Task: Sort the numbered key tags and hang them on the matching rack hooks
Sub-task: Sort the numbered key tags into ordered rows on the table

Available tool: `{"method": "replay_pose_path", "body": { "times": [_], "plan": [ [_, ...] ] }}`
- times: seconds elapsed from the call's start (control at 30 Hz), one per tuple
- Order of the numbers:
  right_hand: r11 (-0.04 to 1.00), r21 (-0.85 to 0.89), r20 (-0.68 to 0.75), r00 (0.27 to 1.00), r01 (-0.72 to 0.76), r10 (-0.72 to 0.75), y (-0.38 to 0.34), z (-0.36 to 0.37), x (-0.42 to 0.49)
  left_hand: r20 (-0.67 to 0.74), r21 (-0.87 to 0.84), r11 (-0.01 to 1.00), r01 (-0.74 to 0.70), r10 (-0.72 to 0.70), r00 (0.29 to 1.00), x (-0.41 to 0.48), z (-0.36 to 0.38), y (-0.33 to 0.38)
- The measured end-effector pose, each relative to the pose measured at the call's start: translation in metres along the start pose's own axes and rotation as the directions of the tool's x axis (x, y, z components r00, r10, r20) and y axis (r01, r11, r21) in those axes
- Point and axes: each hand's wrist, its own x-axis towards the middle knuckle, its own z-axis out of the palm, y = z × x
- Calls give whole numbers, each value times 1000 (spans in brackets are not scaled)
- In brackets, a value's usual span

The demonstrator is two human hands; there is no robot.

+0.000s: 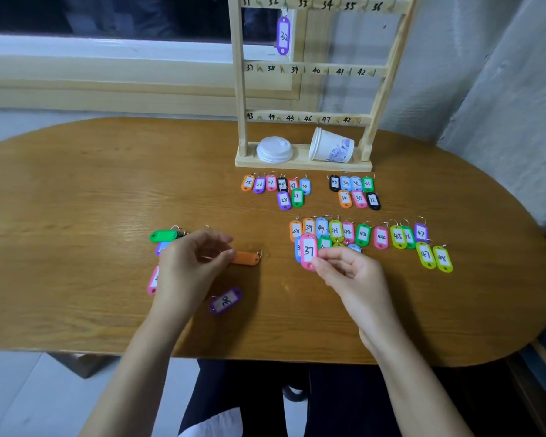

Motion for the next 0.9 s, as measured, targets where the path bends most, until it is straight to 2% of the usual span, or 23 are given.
{"method": "replay_pose_path", "body": {
  "times": [0.13,0.2,0.27,0.47,0.6,0.67,0.73,0.8,0.9],
  "plan": [
    [1000,-15,-29,1000,-9,8,0,-3,6,119,237,946,-222,198,973,2,10,0],
    [1000,-16,-55,998,-1,0,-1,-7,10,211,288,911,-297,242,947,5,15,1],
    [1000,-7,-77,997,5,-6,-4,-11,14,244,309,895,-321,252,937,8,17,1],
    [1000,-10,-99,995,28,-29,-8,-18,27,244,405,817,-410,336,910,17,25,-2],
    [999,-9,-94,995,35,-35,-10,-17,37,138,433,834,-342,314,939,23,30,-2],
    [999,-37,-101,994,40,-44,-11,-15,43,49,374,876,-304,309,950,25,29,0],
    [994,-91,-109,992,52,-62,-13,-10,51,-38,209,953,-219,231,972,26,26,4],
    [986,-156,-107,991,59,-77,-14,-1,58,-72,33,989,-141,144,987,28,23,5],
    [949,-307,-81,992,67,-96,-13,19,67,-65,-97,994,-52,46,997,29,18,2]
  ]
}}
